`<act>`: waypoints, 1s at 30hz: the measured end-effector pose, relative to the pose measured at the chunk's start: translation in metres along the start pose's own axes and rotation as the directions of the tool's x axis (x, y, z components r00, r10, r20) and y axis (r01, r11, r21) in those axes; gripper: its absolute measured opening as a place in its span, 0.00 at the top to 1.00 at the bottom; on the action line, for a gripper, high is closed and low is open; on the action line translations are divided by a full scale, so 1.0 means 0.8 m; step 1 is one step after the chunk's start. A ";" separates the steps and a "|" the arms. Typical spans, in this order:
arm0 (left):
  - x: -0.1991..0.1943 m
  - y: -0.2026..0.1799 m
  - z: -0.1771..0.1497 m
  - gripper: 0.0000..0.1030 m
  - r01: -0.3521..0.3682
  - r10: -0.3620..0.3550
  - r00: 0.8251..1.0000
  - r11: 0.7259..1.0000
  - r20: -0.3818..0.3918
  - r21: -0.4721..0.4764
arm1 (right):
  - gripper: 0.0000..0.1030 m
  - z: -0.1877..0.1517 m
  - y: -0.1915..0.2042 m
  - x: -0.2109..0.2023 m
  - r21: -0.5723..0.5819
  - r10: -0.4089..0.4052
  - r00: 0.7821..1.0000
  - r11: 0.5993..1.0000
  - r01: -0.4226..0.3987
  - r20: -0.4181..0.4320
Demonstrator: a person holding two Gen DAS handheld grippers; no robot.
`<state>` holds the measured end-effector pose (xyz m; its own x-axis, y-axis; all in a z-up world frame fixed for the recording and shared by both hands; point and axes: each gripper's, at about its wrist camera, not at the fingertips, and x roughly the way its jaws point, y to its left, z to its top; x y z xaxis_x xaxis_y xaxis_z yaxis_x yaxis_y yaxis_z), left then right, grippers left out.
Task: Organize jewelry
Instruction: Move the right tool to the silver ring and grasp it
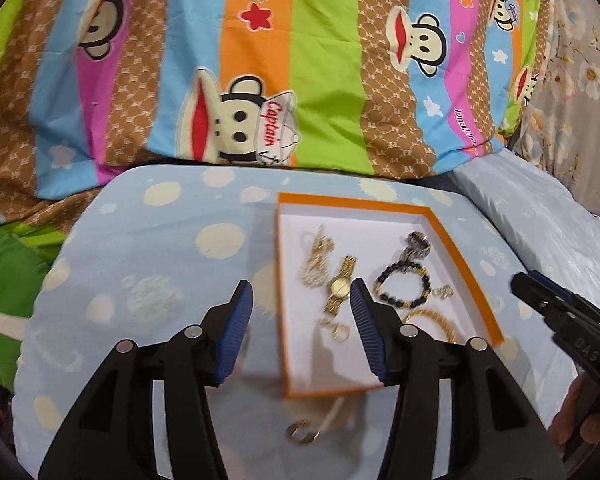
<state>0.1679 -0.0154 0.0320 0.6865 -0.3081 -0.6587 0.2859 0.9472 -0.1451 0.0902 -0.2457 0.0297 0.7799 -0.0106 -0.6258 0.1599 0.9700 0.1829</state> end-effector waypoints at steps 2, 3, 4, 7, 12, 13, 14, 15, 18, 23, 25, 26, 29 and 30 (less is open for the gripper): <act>-0.014 0.012 -0.016 0.52 -0.011 0.011 1.000 1.000 -0.005 -0.011 | 0.57 -0.018 -0.001 -0.012 0.009 0.003 1.000 1.000 -0.003 -0.013; -0.019 0.016 -0.024 0.52 -0.014 0.014 1.000 1.000 -0.012 -0.018 | 0.57 -0.030 -0.002 -0.017 0.020 0.008 1.000 1.000 -0.008 -0.028; -0.024 0.022 -0.035 0.52 -0.013 0.012 1.000 1.000 -0.020 -0.029 | 0.57 -0.040 -0.002 -0.021 0.026 0.014 0.999 1.000 -0.013 -0.040; -0.034 0.028 -0.064 0.52 -0.011 0.009 0.999 0.999 -0.047 -0.049 | 0.56 -0.073 0.002 -0.029 0.035 0.022 0.997 0.999 -0.019 -0.080; -0.042 0.025 -0.101 0.52 -0.009 0.004 0.995 0.999 -0.096 -0.052 | 0.56 -0.117 0.018 -0.035 0.023 0.020 0.991 1.000 -0.017 -0.134; -0.044 0.023 -0.107 0.52 -0.009 0.004 0.995 0.999 -0.102 -0.048 | 0.56 -0.122 0.022 -0.035 0.017 0.019 0.990 1.000 -0.017 -0.141; -0.046 0.021 -0.113 0.52 -0.012 0.008 0.994 0.999 -0.105 -0.041 | 0.56 -0.128 0.026 -0.035 0.010 0.021 0.989 1.000 -0.020 -0.148; -0.048 0.019 -0.118 0.52 -0.019 0.015 0.994 0.999 -0.105 -0.035 | 0.56 -0.132 0.031 -0.036 0.003 0.025 0.988 1.000 -0.025 -0.155; -0.051 0.015 -0.129 0.52 -0.031 0.028 0.993 0.999 -0.111 -0.023 | 0.56 -0.138 0.048 -0.038 -0.024 0.035 0.987 0.999 -0.039 -0.160; -0.053 0.013 -0.135 0.48 -0.050 0.048 0.992 0.999 -0.113 -0.020 | 0.56 -0.140 0.072 -0.030 -0.056 0.052 0.983 0.996 -0.063 -0.175; -0.052 0.012 -0.136 0.44 -0.062 0.060 0.992 0.998 -0.112 -0.014 | 0.56 -0.138 0.081 -0.025 -0.066 0.058 0.982 0.995 -0.071 -0.178; -0.052 0.012 -0.136 0.44 -0.063 0.061 0.992 0.998 -0.113 -0.011 | 0.56 -0.136 0.084 -0.023 -0.069 0.060 0.982 0.995 -0.074 -0.178; -0.051 0.010 -0.136 0.44 -0.071 0.071 0.991 0.997 -0.116 -0.002 | 0.56 -0.133 0.095 -0.016 -0.078 0.065 0.982 0.994 -0.080 -0.179; -0.051 0.010 -0.137 0.44 -0.073 0.073 0.991 0.997 -0.116 0.001 | 0.56 -0.132 0.098 -0.013 -0.080 0.066 0.981 0.993 -0.082 -0.182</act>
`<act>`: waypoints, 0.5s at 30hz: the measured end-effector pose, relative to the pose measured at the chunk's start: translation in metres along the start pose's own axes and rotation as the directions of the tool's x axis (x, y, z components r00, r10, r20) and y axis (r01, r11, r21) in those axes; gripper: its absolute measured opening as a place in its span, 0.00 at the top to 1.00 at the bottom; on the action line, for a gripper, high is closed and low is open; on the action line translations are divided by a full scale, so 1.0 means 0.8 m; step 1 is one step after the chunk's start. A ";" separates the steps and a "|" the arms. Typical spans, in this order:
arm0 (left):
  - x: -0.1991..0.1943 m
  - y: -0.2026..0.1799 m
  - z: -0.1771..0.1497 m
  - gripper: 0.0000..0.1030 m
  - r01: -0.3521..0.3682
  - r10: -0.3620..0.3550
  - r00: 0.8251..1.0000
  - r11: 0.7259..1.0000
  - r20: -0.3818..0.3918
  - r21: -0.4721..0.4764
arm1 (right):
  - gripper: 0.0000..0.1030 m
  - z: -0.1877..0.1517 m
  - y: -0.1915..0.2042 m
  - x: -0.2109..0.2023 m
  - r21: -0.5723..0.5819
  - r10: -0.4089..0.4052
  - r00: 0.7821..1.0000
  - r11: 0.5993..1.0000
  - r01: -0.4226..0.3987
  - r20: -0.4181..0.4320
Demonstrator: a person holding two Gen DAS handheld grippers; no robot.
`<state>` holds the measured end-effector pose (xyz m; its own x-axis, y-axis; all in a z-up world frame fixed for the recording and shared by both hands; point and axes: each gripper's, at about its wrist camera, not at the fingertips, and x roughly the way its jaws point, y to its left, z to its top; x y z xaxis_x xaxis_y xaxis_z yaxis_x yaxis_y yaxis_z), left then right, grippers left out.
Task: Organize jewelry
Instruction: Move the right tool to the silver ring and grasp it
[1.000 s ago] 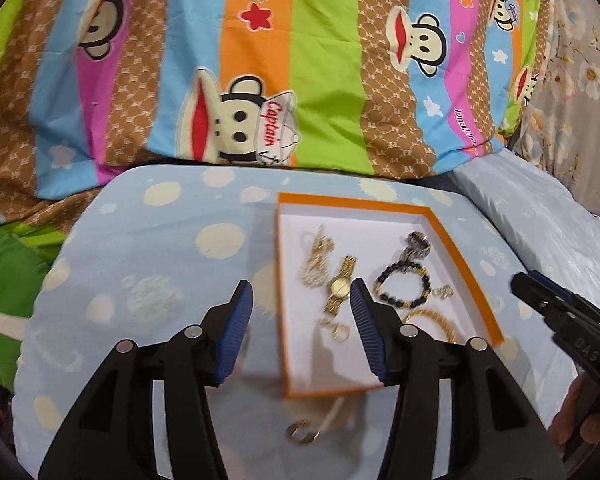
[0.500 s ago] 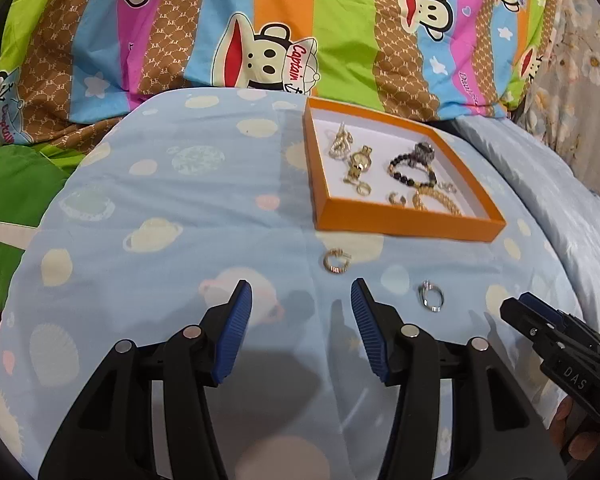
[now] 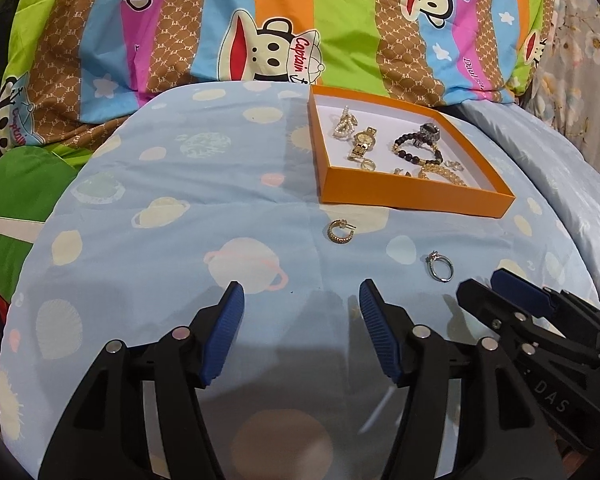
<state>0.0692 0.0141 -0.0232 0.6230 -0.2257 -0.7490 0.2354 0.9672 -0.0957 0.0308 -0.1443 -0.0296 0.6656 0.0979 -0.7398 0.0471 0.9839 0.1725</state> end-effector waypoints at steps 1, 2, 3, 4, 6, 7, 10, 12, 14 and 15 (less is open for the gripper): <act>0.000 0.000 0.000 0.44 -0.004 0.004 1.000 1.000 -0.001 0.001 | 0.56 0.002 0.003 0.003 -0.003 0.000 1.000 1.000 0.000 -0.004; 0.001 0.000 0.000 0.44 -0.005 0.005 1.000 1.000 -0.003 0.001 | 0.56 0.004 0.004 0.006 -0.004 -0.001 1.000 1.000 0.001 -0.007; 0.001 0.000 0.000 0.44 -0.004 0.004 1.000 1.000 -0.005 0.001 | 0.56 0.005 0.006 0.008 -0.005 -0.002 1.000 1.000 0.002 -0.010; 0.002 0.000 0.000 0.44 -0.012 0.012 1.000 1.000 -0.007 -0.003 | 0.56 0.007 0.006 0.011 -0.003 -0.004 1.000 1.000 0.004 -0.012; 0.004 0.004 0.001 0.44 -0.005 0.005 1.000 1.000 -0.015 -0.019 | 0.56 0.009 0.006 0.015 0.006 0.001 1.000 1.000 -0.001 -0.018; 0.004 0.005 0.001 0.44 -0.001 0.001 1.000 1.000 -0.017 -0.024 | 0.56 0.010 0.006 0.017 0.009 0.003 1.000 1.000 -0.003 -0.022; 0.005 0.006 0.001 0.44 -0.006 0.006 1.000 1.000 -0.019 -0.028 | 0.56 0.012 0.009 0.020 0.005 -0.003 1.000 1.000 0.003 -0.027; 0.005 0.006 0.001 0.44 -0.008 0.007 1.000 1.000 -0.022 -0.030 | 0.56 0.013 0.009 0.022 0.004 -0.006 0.999 1.000 0.006 -0.033; 0.005 0.006 0.001 0.44 -0.008 0.008 1.000 0.999 -0.024 -0.032 | 0.56 0.014 0.010 0.024 0.002 -0.010 0.999 1.000 0.010 -0.035; 0.005 0.006 0.001 0.44 -0.010 0.010 1.000 0.999 -0.024 -0.032 | 0.56 0.015 0.011 0.024 0.000 -0.013 0.999 1.000 0.014 -0.036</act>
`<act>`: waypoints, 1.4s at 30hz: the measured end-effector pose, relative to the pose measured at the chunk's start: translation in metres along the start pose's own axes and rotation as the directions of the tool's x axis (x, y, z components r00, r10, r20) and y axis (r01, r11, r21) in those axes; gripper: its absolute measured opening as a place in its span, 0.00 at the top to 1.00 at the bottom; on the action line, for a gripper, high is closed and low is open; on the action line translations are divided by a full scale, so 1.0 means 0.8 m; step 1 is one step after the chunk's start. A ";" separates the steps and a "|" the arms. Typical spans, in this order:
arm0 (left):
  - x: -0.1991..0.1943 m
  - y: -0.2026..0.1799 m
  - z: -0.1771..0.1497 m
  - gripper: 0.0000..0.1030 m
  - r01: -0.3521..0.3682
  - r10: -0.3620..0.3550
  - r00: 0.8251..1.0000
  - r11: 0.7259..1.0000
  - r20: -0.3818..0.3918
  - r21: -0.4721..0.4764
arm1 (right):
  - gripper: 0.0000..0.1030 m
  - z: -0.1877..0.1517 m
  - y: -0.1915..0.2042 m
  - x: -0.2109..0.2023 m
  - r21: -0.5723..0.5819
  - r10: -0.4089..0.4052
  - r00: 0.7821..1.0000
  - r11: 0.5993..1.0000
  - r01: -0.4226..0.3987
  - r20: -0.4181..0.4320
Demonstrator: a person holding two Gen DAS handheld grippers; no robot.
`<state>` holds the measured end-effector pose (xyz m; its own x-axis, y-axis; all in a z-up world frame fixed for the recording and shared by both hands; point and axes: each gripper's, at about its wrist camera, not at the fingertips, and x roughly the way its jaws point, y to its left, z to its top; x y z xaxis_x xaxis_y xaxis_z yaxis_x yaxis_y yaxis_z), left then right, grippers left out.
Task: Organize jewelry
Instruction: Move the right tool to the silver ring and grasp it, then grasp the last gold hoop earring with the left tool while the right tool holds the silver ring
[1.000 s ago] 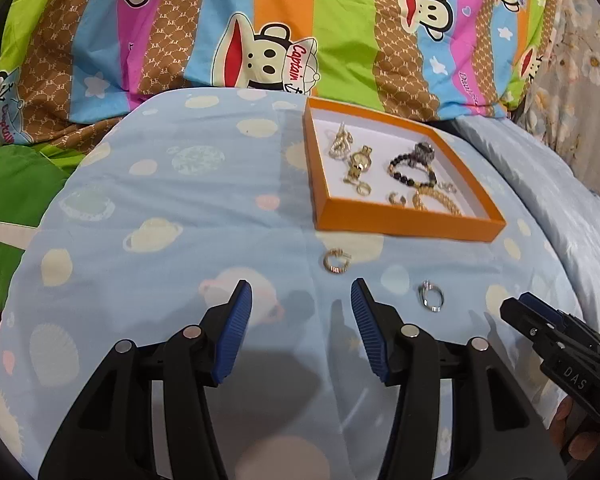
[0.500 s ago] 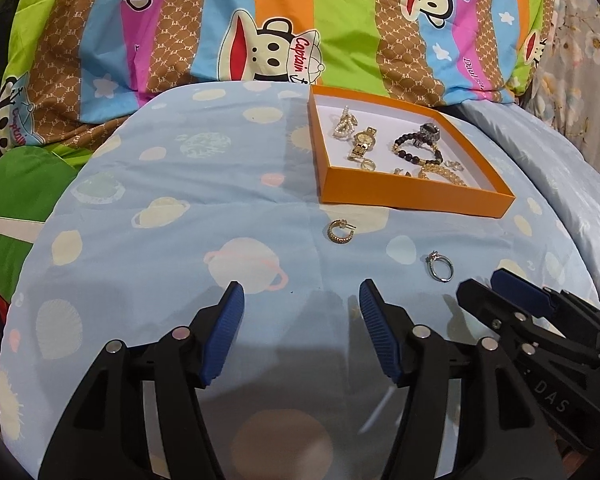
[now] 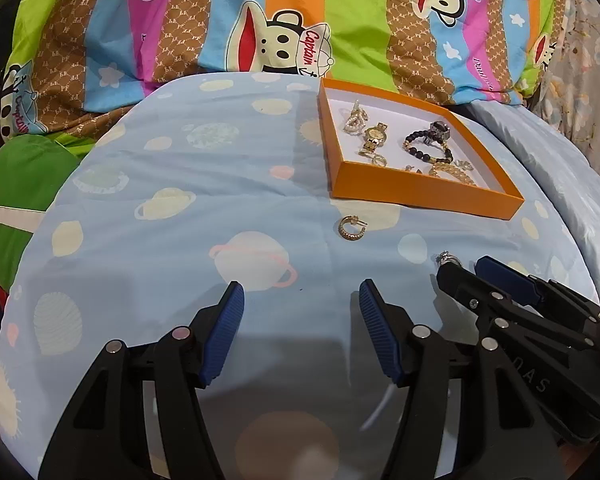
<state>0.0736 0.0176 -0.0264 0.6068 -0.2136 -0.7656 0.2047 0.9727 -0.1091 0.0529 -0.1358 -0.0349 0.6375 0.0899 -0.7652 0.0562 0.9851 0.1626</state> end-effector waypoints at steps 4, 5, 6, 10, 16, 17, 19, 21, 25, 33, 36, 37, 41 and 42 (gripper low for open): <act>0.001 0.001 0.000 0.44 -0.002 0.002 1.000 1.000 -0.002 -0.003 | 0.56 0.000 0.003 0.002 -0.006 -0.015 1.000 1.000 0.015 -0.003; 0.001 0.001 0.000 0.44 -0.002 0.002 1.000 1.000 -0.002 -0.004 | 0.57 0.000 0.004 0.002 -0.011 -0.024 1.000 1.000 0.024 -0.003; 0.001 0.001 0.001 0.44 -0.001 0.001 1.000 1.000 -0.003 -0.005 | 0.58 0.000 0.005 0.003 -0.015 -0.031 1.000 0.999 0.031 -0.004; 0.002 0.001 0.001 0.43 -0.001 0.001 1.000 1.000 -0.003 -0.005 | 0.61 0.000 0.008 0.003 -0.028 -0.055 0.998 0.998 0.055 -0.006; 0.002 0.000 0.000 0.42 -0.002 0.002 1.000 1.000 -0.004 0.000 | 0.77 0.000 0.015 0.004 -0.056 -0.090 0.996 0.994 0.089 -0.006; 0.002 0.000 0.000 0.42 -0.003 0.003 1.000 1.000 -0.004 0.000 | 0.82 -0.001 0.016 0.004 -0.062 -0.095 0.996 0.994 0.094 -0.006; 0.002 0.000 0.000 0.42 -0.003 0.003 1.000 1.000 -0.004 0.001 | 0.87 -0.001 0.020 0.004 -0.079 -0.102 0.995 0.992 0.101 -0.005; 0.002 0.000 0.000 0.42 -0.002 0.002 1.000 1.000 -0.004 0.000 | 0.96 -0.002 0.021 0.004 -0.082 -0.098 0.995 0.992 0.098 -0.005; 0.001 0.000 0.000 0.41 0.002 -0.002 1.000 1.000 -0.004 -0.003 | 0.98 -0.001 0.012 0.003 -0.053 -0.063 0.998 0.997 0.063 -0.009; 0.001 0.002 0.000 0.41 -0.003 0.003 1.000 1.000 -0.001 -0.011 | 0.81 0.002 0.019 0.006 -0.067 -0.021 1.000 0.998 0.020 -0.015; 0.000 0.008 0.001 0.41 -0.003 0.003 1.000 0.999 0.003 -0.038 | 0.80 0.008 0.024 0.013 -0.079 -0.032 0.999 0.996 0.030 -0.018; 0.000 0.010 0.001 0.41 0.004 -0.004 1.000 0.999 0.004 -0.046 | 0.80 0.010 0.024 0.015 -0.078 -0.032 0.999 0.996 0.030 -0.019; 0.000 0.009 0.001 0.41 0.001 -0.001 1.000 0.999 0.004 -0.043 | 0.80 0.016 0.022 0.021 -0.070 -0.032 0.999 0.997 0.030 -0.021; 0.000 0.009 0.001 0.41 0.001 -0.001 1.000 0.999 0.004 -0.044 | 0.80 0.016 0.023 0.021 -0.072 -0.033 0.999 0.997 0.032 -0.021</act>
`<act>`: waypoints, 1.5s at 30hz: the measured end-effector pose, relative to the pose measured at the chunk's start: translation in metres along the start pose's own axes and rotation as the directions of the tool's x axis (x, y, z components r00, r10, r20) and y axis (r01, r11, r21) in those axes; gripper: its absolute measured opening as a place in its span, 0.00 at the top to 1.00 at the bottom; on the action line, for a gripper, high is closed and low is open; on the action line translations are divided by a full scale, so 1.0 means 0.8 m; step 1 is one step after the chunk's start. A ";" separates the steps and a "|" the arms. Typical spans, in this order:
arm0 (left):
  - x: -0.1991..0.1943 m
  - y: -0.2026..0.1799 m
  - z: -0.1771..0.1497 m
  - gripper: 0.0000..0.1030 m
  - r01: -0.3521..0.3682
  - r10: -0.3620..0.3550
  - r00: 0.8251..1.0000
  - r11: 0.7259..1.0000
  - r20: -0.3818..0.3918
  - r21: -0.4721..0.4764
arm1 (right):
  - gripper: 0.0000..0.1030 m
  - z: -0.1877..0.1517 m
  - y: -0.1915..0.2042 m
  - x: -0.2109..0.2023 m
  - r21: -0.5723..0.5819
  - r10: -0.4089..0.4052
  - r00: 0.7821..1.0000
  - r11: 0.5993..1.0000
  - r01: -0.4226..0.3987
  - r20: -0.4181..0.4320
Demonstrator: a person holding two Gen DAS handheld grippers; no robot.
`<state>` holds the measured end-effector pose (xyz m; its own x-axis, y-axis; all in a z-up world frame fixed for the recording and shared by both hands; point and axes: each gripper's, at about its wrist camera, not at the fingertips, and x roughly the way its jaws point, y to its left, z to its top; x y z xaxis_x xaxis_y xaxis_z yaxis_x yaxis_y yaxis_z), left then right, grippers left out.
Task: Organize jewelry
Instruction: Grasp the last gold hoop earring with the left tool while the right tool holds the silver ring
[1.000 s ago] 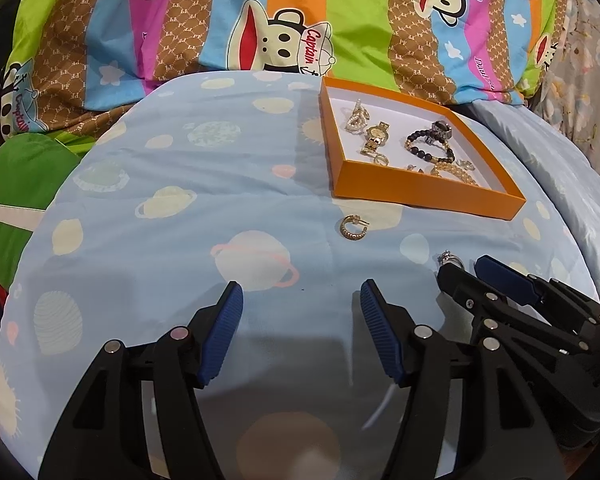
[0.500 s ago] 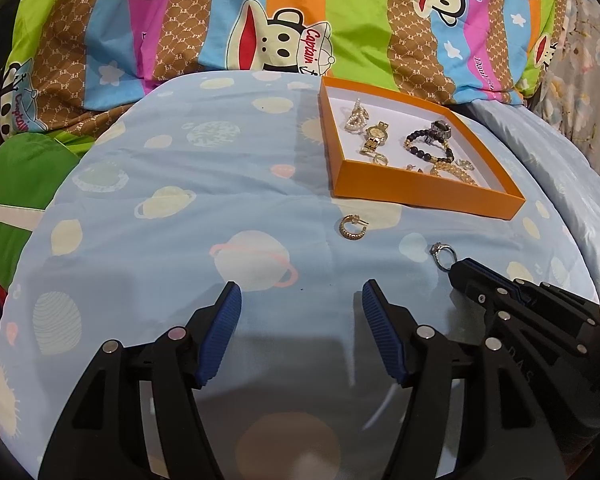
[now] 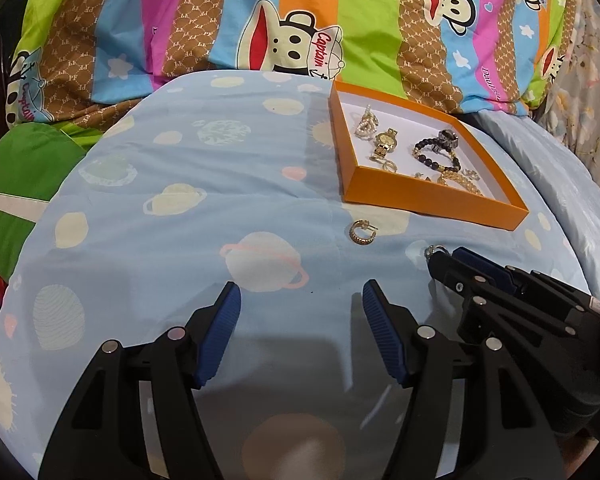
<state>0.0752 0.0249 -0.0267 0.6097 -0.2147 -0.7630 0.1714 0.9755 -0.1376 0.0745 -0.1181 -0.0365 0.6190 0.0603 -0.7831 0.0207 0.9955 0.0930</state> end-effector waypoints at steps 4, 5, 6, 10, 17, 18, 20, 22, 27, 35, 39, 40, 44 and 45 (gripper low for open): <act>0.000 0.001 0.000 0.41 0.000 0.000 1.000 1.000 0.000 -0.005 | 0.80 0.003 0.002 0.003 -0.011 -0.004 1.000 1.000 0.004 -0.003; 0.000 0.002 0.000 0.41 0.001 -0.001 1.000 1.000 0.001 -0.009 | 0.80 0.004 0.003 0.004 -0.016 -0.003 1.000 1.000 0.003 -0.004; 0.000 0.003 0.000 0.41 0.001 -0.001 1.000 1.000 0.001 -0.012 | 0.80 0.006 0.003 0.005 -0.020 -0.002 1.000 1.000 0.001 -0.004; -0.001 0.004 -0.001 0.41 0.004 -0.004 1.000 1.000 0.002 -0.016 | 0.80 0.012 0.002 0.010 -0.021 0.011 1.000 1.000 -0.011 -0.008; -0.001 0.004 -0.001 0.40 0.007 -0.007 1.000 1.000 0.002 -0.019 | 0.78 0.019 0.001 0.017 -0.022 0.041 0.999 0.999 -0.041 -0.015; -0.001 0.004 -0.001 0.40 0.008 -0.008 1.000 1.000 0.002 -0.019 | 0.78 0.020 0.001 0.017 -0.023 0.042 0.999 0.999 -0.043 -0.016; -0.001 0.004 -0.001 0.40 0.009 -0.009 1.000 1.000 0.002 -0.020 | 0.79 0.021 0.001 0.019 -0.027 0.043 0.999 0.999 -0.043 -0.017; -0.001 0.005 -0.001 0.40 0.007 -0.007 1.000 1.000 0.002 -0.020 | 0.80 0.022 0.002 0.019 -0.031 0.035 0.999 0.999 -0.036 -0.018; -0.001 0.005 -0.001 0.40 0.009 -0.009 1.000 1.000 0.001 -0.018 | 0.81 0.018 0.004 0.015 -0.038 0.015 1.000 0.999 -0.016 -0.013; 0.011 -0.013 0.013 0.39 0.021 -0.021 1.000 0.999 -0.009 0.047 | 0.81 -0.013 -0.025 -0.016 0.024 0.008 1.000 1.000 -0.009 0.005; 0.030 -0.028 0.028 0.41 0.023 -0.022 1.000 0.997 -0.022 0.071 | 0.81 -0.024 -0.042 -0.027 0.056 0.002 1.000 0.998 -0.002 0.010; 0.036 -0.032 0.032 0.43 0.017 -0.015 1.000 0.997 -0.024 0.074 | 0.81 -0.026 -0.045 -0.028 0.063 0.004 1.000 0.998 -0.004 0.011; 0.045 -0.039 0.041 0.56 0.006 -0.004 1.000 0.996 -0.020 0.086 | 0.81 -0.029 -0.048 -0.030 0.068 0.007 1.000 0.998 -0.008 0.014; 0.046 -0.041 0.042 0.61 0.008 -0.007 1.000 0.996 -0.020 0.089 | 0.81 -0.029 -0.049 -0.030 0.066 0.005 1.000 0.998 -0.006 0.014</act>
<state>0.1179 -0.0163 -0.0294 0.5933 -0.2203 -0.7742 0.2447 0.9657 -0.0873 0.0404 -0.1565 -0.0360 0.6299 0.0643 -0.7740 0.0690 0.9880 0.1382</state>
